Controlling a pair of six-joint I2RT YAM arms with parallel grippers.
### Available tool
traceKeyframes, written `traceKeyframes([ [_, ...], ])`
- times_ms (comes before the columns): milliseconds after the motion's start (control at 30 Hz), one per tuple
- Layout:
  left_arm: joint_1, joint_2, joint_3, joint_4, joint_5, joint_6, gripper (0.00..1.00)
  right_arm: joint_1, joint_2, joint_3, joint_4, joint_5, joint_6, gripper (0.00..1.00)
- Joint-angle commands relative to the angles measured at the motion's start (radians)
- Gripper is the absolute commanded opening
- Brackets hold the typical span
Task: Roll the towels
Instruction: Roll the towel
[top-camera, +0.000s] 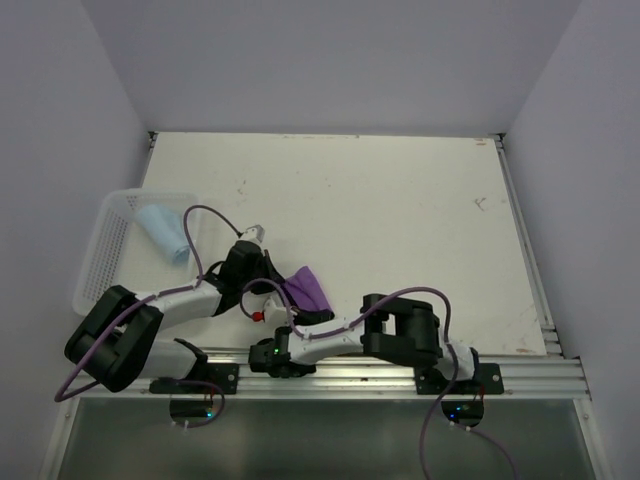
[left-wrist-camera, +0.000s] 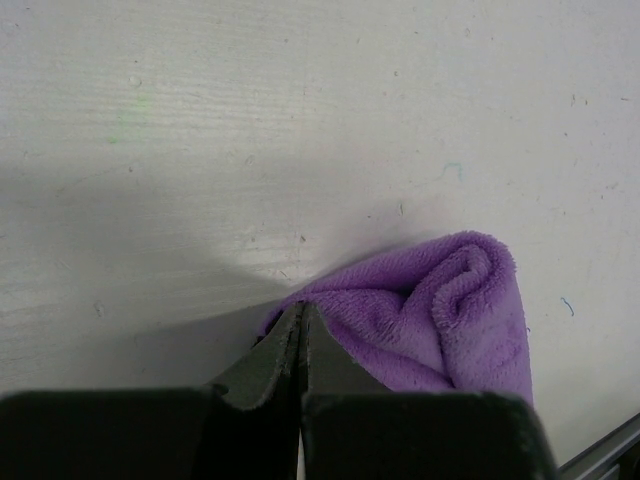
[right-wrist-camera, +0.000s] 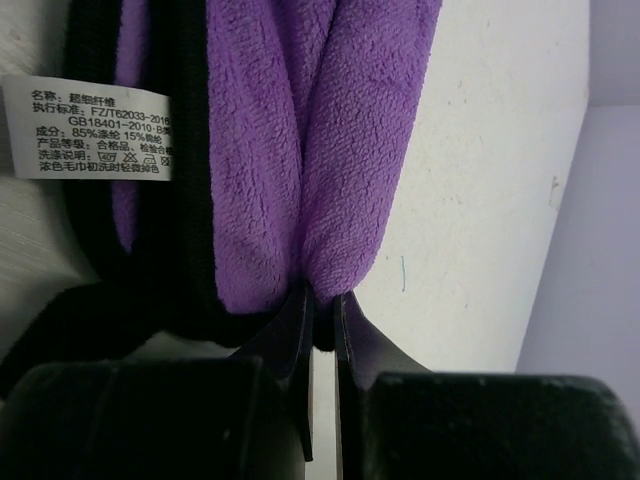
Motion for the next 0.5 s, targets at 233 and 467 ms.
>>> traceKeyframes([
  [233, 0.025, 0.03, 0.0, -0.045, -0.073, 0.072, 0.0, 0.007, 0.149, 0.075, -0.086, -0.097, -0.033, 0.0],
  [467, 0.025, 0.019, 0.002, -0.061, -0.069, 0.083, 0.0, 0.007, 0.183, 0.084, -0.048, -0.133, -0.082, 0.0],
])
